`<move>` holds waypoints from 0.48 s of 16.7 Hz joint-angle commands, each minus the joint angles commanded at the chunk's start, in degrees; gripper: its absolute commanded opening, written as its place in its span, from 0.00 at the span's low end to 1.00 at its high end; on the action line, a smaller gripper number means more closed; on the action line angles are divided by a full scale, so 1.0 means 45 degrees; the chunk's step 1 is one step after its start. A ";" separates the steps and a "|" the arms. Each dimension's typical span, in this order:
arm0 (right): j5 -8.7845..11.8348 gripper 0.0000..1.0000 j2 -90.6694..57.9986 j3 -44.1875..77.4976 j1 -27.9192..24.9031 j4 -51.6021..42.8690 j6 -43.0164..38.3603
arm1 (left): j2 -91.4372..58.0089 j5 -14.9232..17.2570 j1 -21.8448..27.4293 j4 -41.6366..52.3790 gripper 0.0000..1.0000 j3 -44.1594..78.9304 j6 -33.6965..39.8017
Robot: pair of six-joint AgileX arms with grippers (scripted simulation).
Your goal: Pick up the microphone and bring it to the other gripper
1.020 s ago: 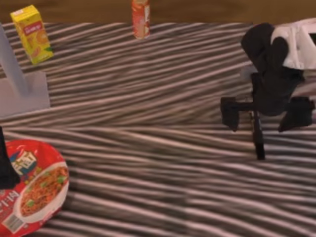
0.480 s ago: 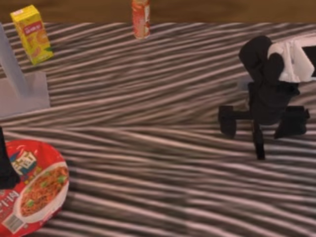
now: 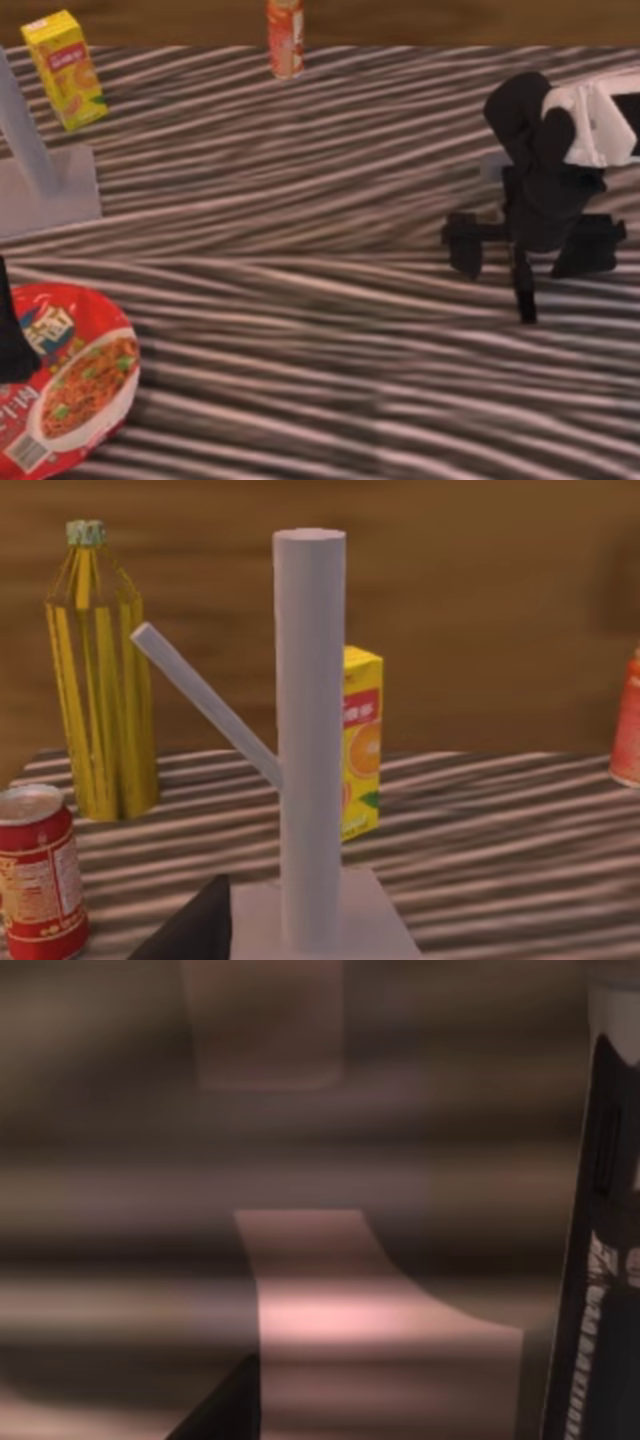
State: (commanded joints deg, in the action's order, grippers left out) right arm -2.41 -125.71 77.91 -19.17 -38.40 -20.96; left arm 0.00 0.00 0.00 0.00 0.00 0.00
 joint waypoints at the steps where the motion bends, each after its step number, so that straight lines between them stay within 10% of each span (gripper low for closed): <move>1: 0.0000 0.32 0.0000 0.0000 0.0000 0.0000 0.0000 | 0.0000 0.0000 0.0000 0.0000 1.00 0.0000 0.0000; 5: 0.0000 0.02 0.0000 0.0000 0.0000 0.0000 0.0000 | 0.0000 0.0000 0.0000 0.0000 1.00 0.0000 0.0000; 8: 0.0000 0.00 0.0000 0.0000 0.0000 0.0000 0.0000 | 0.0000 0.0000 0.0000 0.0000 1.00 0.0000 0.0000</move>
State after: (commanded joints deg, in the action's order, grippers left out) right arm -2.41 -125.71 77.91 -19.17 -38.40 -20.96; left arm 0.00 0.00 0.00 0.00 0.00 0.00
